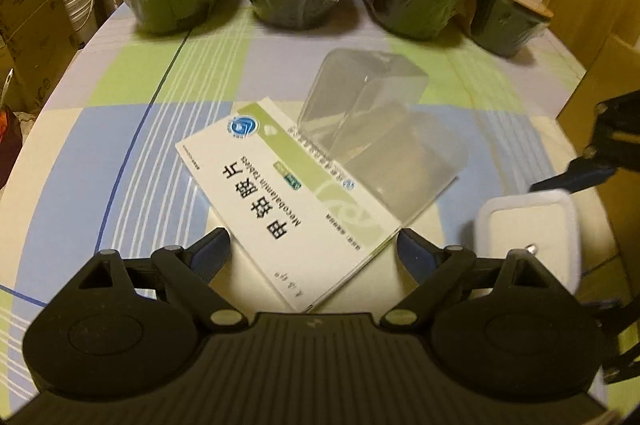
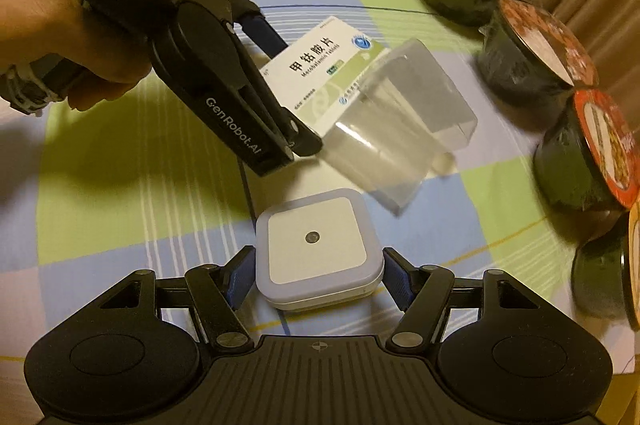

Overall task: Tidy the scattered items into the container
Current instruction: 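Grasp the white Mecobalamin Tablets box with the left tool while the right tool holds the night light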

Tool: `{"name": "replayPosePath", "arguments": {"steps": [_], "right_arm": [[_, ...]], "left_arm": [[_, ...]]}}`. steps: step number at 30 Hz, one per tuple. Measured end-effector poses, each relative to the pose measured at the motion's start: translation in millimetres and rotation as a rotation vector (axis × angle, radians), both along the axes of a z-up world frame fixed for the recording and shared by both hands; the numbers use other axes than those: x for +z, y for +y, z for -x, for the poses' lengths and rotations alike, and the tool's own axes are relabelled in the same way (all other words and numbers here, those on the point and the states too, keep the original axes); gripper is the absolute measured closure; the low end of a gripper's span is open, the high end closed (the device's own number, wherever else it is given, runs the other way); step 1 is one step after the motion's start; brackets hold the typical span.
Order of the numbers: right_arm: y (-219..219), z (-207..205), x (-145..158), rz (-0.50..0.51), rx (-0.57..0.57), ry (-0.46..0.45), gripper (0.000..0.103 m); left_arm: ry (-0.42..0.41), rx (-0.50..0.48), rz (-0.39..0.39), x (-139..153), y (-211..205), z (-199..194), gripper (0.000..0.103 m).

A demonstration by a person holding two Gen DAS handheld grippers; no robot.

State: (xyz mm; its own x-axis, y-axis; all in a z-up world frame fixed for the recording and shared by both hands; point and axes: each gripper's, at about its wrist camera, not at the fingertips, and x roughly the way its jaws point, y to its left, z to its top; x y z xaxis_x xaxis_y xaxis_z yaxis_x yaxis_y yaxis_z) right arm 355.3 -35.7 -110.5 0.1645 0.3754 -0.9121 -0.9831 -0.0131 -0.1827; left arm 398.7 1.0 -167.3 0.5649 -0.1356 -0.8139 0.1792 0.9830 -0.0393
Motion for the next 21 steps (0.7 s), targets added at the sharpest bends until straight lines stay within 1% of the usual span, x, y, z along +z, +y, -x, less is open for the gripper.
{"name": "replayPosePath", "arguments": {"steps": [2, 6, 8, 10, 13, 20, 21], "right_arm": [[-1, 0, 0, 0.004, 0.002, 0.000, 0.034], [-1, 2, 0, 0.007, 0.009, -0.001, 0.034], [-1, 1, 0, 0.005, 0.006, -0.001, 0.034], [0, 2, 0, 0.003, 0.004, -0.002, 0.034], [0, 4, -1, 0.000, 0.003, 0.000, 0.034], [0, 10, -2, 0.002, -0.007, -0.005, 0.034], [0, 10, -2, 0.002, -0.011, -0.001, 0.034]], "left_arm": [[0.010, -0.031, -0.046, -1, 2, 2, 0.016], [0.059, -0.074, -0.080, 3, 19, 5, 0.018], [0.059, -0.074, -0.104, 6, 27, 8, 0.018], [0.052, -0.059, -0.098, 7, 32, 9, 0.018], [0.039, -0.035, -0.061, 6, 34, 6, 0.016], [-0.012, 0.004, -0.054, -2, 30, 3, 0.016], [-0.019, 0.006, -0.053, -2, 33, 2, 0.021]]}}
